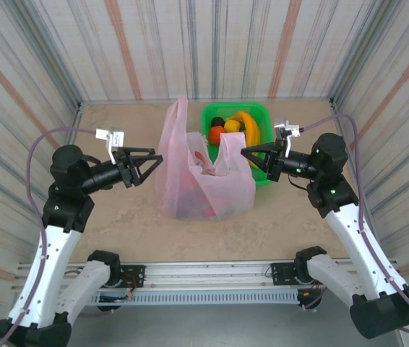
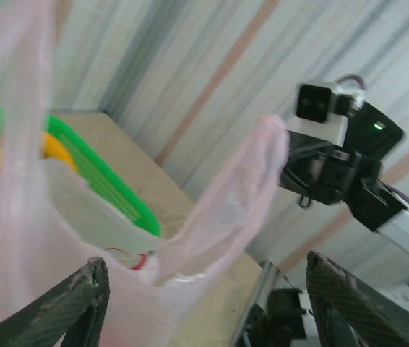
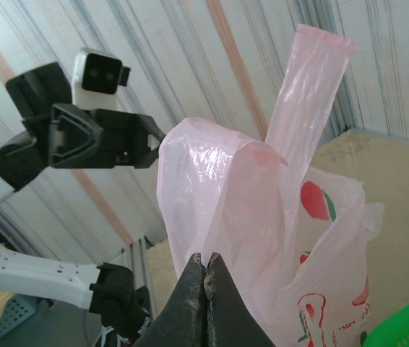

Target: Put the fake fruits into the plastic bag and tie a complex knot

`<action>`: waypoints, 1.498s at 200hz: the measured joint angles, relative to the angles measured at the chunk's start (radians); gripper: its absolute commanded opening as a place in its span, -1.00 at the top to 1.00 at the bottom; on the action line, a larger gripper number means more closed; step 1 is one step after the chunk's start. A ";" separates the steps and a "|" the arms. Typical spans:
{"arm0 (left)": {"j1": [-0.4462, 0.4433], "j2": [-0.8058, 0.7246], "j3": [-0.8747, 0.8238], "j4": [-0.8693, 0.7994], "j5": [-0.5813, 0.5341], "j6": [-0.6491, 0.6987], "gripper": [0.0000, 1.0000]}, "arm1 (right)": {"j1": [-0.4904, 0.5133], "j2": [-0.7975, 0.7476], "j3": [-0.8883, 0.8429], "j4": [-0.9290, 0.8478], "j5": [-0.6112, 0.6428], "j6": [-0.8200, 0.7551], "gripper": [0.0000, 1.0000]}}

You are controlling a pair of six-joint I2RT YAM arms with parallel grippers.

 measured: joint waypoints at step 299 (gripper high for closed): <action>-0.441 0.559 0.348 0.138 -0.204 -0.215 0.93 | 0.052 -0.017 -0.032 -0.082 0.050 -0.090 1.00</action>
